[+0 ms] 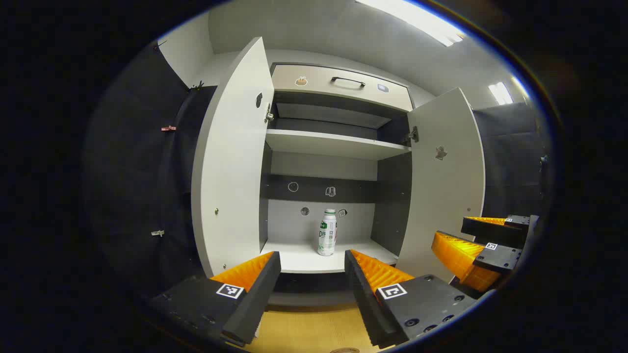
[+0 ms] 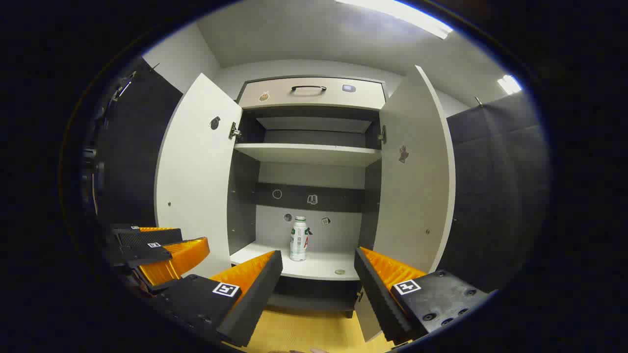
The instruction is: Grasp the bottle in the cabinet with the left hand and place it on the coaster, then close the right door with the right hand and the left door with the left hand.
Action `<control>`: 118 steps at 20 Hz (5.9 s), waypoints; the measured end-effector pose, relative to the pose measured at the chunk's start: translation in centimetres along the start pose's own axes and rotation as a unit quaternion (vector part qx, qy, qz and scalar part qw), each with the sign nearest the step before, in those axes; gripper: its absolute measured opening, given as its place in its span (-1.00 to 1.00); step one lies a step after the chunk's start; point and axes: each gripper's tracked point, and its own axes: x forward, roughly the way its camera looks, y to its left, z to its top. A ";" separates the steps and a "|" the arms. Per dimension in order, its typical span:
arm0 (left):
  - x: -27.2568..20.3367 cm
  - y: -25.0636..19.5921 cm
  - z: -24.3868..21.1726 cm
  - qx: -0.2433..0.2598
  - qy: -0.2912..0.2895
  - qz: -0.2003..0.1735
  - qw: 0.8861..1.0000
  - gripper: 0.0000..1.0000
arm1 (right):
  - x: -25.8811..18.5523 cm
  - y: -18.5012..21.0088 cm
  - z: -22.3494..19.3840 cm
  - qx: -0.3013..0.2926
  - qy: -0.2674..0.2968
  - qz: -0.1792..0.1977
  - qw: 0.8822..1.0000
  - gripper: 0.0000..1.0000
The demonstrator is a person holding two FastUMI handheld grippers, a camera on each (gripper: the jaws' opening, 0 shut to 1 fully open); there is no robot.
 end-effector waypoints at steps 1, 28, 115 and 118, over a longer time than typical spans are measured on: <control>0.0 0.0 0.0 0.000 0.000 -0.001 1.000 0.67 | 0.0 0.1 -0.1 0.000 0.001 0.001 1.000 0.94; 2.1 1.1 -0.5 0.016 -0.002 -0.045 0.999 0.66 | 0.0 0.5 -0.5 -0.012 0.003 -0.047 0.999 0.95; 5.9 -4.4 -18.0 0.018 0.058 -0.156 0.986 0.50 | 4.7 -7.2 -10.3 -0.057 0.030 -0.100 0.993 0.94; 3.5 -5.2 -21.6 0.014 0.056 -0.169 0.984 0.50 | 3.0 -7.3 -13.3 -0.067 0.053 -0.107 0.991 0.94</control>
